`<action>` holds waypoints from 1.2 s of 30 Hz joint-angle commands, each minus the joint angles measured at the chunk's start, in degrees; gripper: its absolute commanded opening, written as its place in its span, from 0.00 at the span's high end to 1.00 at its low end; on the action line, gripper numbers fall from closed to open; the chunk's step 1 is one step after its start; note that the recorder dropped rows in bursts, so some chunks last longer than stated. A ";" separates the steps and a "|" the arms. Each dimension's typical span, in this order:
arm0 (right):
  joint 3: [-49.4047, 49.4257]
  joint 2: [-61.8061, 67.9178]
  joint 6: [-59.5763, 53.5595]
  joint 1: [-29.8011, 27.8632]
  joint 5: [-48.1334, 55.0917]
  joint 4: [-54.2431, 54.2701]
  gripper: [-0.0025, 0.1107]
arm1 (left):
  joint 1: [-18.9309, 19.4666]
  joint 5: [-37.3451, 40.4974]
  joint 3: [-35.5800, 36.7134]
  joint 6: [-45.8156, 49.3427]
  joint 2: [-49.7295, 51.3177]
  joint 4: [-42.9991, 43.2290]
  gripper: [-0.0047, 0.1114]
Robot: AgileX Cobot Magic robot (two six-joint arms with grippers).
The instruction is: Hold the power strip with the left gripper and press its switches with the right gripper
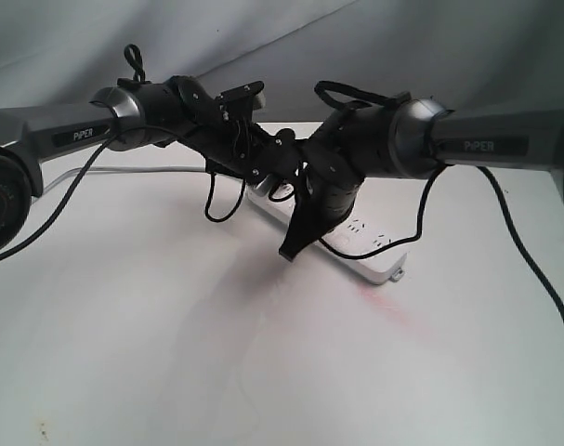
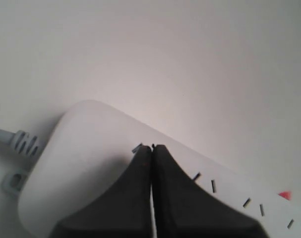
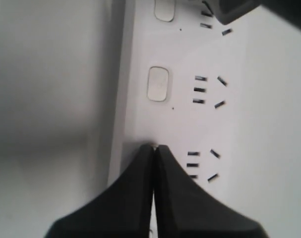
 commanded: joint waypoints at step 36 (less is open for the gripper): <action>3.80 -4.26 7.45 0.85 -0.61 2.28 0.98 | -0.16 0.35 -0.12 -0.31 0.17 -0.06 0.96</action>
